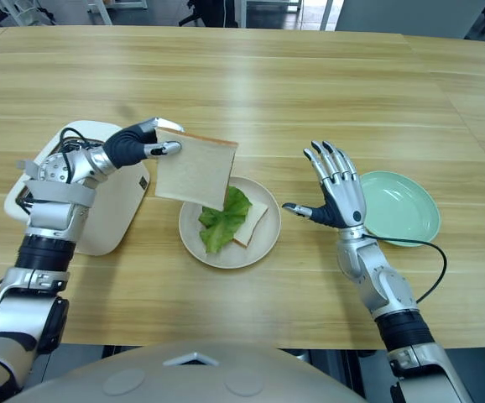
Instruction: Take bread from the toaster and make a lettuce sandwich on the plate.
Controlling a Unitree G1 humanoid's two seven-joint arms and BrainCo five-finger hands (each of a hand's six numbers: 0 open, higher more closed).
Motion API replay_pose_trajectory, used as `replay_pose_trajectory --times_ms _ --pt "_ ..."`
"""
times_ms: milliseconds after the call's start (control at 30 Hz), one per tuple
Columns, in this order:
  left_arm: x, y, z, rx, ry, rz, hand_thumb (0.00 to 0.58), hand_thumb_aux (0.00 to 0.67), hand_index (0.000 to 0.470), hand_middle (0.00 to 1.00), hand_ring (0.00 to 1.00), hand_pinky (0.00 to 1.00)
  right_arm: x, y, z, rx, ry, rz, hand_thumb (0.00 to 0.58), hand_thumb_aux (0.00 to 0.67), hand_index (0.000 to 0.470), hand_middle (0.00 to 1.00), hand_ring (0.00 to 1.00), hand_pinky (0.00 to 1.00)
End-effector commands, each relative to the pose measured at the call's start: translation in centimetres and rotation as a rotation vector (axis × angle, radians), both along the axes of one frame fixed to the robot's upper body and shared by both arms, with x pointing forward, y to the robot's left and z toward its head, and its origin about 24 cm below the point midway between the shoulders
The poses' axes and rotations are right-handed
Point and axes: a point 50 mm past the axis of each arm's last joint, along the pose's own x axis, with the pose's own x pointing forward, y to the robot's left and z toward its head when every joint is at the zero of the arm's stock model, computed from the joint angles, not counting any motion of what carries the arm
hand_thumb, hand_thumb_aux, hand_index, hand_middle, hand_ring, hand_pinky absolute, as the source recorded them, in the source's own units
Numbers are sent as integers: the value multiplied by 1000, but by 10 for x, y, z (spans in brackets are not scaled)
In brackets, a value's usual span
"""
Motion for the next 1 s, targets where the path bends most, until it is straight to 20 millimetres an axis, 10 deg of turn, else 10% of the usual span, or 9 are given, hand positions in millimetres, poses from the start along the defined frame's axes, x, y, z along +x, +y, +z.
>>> replay_pose_trajectory --times_ms 33,467,1000 --pt "8 -11 -19 62 81 -72 580 670 460 1000 1000 1000 -5 3 2 15 -16 28 0 0 0 0 0 0" --pt "45 -40 -57 166 260 -18 580 670 460 1000 1000 1000 -34 50 -29 -34 101 277 0 0 0 0 0 0" --pt "29 -55 -108 343 387 -5 580 670 460 1000 1000 1000 -44 83 -45 -88 154 397 0 0 0 0 0 0"
